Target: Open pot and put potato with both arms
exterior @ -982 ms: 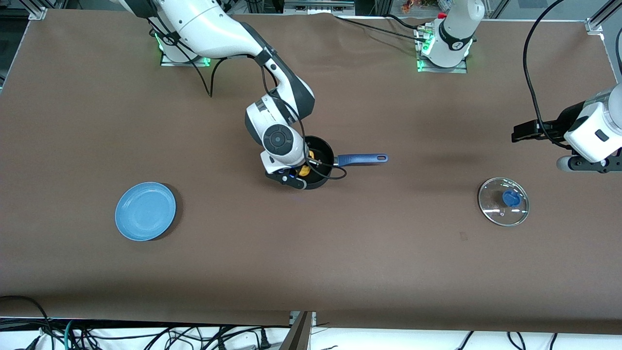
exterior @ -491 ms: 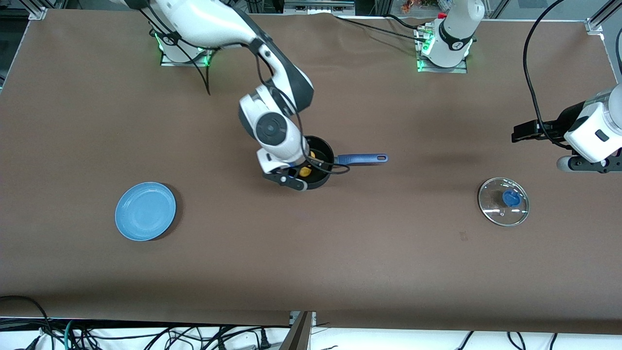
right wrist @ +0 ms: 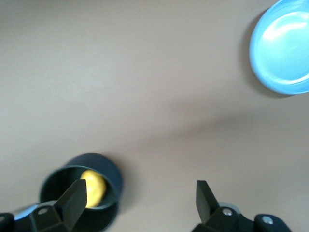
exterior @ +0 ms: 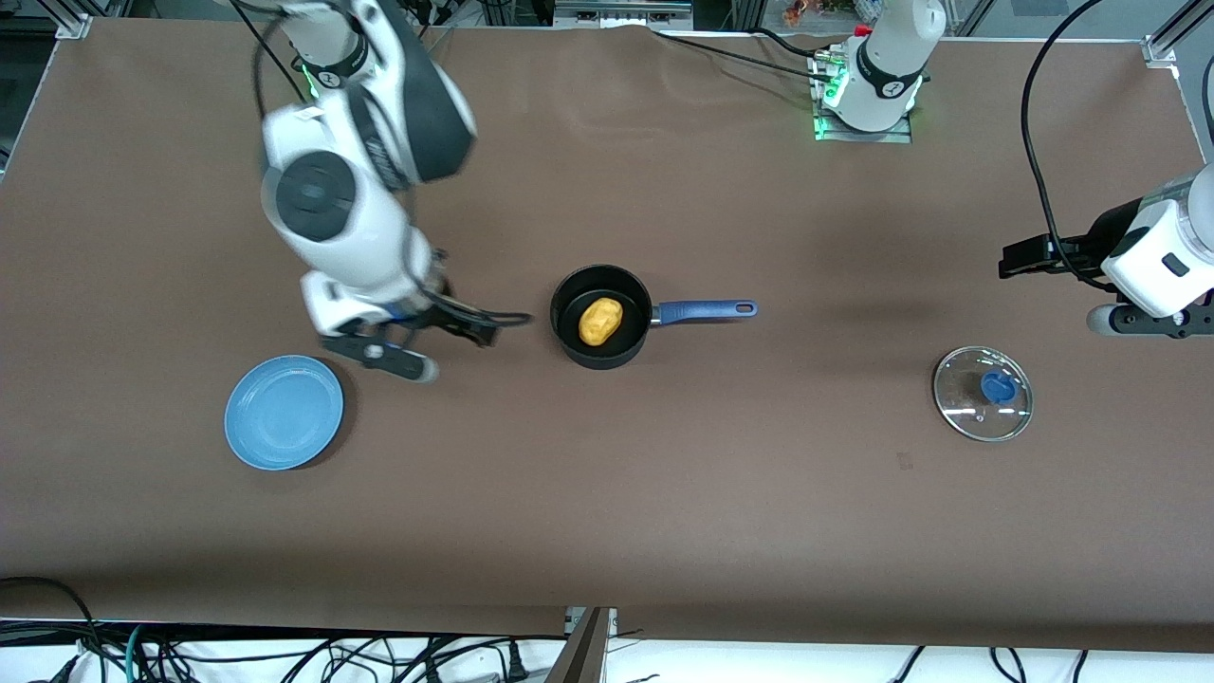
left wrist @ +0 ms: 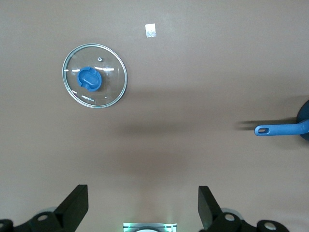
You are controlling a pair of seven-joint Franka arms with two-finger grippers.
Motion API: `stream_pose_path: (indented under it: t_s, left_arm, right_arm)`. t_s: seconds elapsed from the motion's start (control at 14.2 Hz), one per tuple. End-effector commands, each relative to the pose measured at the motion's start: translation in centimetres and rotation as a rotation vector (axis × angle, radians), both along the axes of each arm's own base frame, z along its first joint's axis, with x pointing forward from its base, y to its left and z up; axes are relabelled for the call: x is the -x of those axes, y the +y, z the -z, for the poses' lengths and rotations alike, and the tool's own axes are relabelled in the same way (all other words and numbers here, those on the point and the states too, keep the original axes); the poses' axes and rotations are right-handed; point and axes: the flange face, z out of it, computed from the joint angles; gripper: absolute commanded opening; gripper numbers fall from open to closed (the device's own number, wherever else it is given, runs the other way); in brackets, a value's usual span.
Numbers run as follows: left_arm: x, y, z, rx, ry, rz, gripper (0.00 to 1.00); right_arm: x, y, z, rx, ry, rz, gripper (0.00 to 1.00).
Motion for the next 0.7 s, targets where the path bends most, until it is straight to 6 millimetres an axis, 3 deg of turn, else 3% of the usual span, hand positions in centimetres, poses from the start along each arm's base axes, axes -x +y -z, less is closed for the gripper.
stream_pose_path:
  t_s: [0.0, 0.14, 0.35, 0.49, 0.63]
  left_arm:
    - [-0.2, 0.0, -0.6, -0.017, -0.002, -0.004, 1.0]
    - [-0.2, -0.1, -0.6, -0.017, -0.002, -0.003, 1.0]
    - [-0.3, -0.1, -0.5, -0.017, 0.0, -0.003, 1.0]
    - [-0.3, -0.1, -0.5, -0.017, 0.0, -0.003, 1.0]
    - [-0.3, 0.0, -0.5, -0.018, 0.0, -0.006, 1.0]
  right_arm:
    - [0.6, -7.3, -3.6, 0.032, 0.066, -0.085, 1.0]
    - [0.3, -13.3, -5.8, 0.011, 0.073, -0.187, 1.0]
    - [0.5, -21.9, -7.3, -0.036, 0.077, -0.291, 1.0]
    - [1.1, -25.7, -7.6, -0.048, 0.079, -0.278, 1.0]
    - [2.1, -25.9, -7.9, 0.013, 0.077, -0.317, 1.0]
